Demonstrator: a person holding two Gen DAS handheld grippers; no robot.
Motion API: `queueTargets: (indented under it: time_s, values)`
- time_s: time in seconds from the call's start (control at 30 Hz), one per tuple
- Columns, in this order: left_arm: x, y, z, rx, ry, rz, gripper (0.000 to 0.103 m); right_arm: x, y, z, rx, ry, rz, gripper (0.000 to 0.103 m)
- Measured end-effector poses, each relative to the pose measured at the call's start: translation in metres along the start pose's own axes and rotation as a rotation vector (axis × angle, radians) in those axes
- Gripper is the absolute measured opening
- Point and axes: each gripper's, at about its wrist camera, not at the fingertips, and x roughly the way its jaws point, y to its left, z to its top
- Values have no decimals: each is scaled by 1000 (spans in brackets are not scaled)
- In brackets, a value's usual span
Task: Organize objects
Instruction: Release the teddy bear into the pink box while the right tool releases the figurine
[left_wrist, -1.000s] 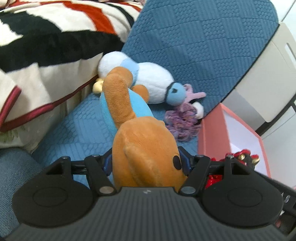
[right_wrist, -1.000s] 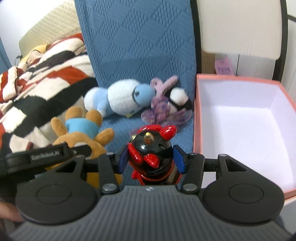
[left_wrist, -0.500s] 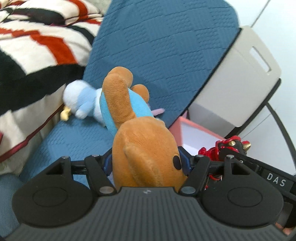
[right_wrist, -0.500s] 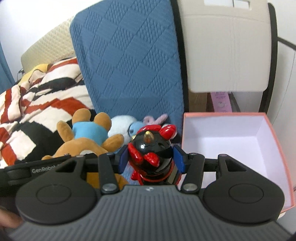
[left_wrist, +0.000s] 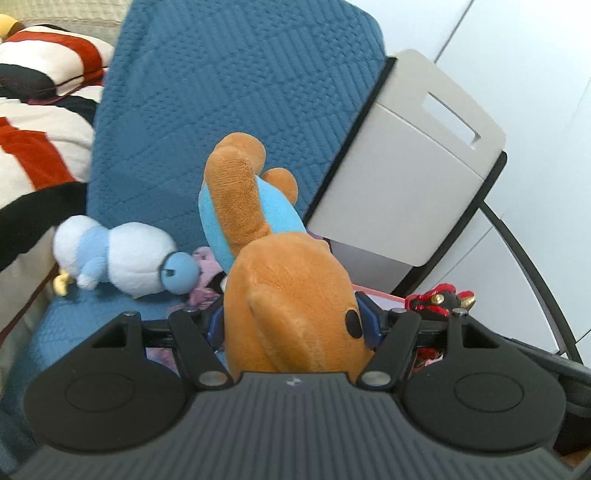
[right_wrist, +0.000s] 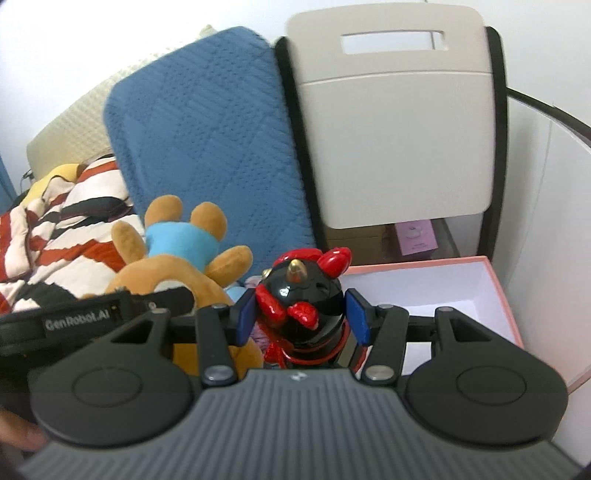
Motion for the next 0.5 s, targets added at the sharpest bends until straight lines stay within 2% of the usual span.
queueTargets:
  time_s: [0.23,0.5]
  values:
    - [51,-27,-14,35,50,-27,73,23,-53,-14,48,44,-53,54]
    - [126,-57,-46,79,153,-34,73,66,-108,-41,88,131,-103,54]
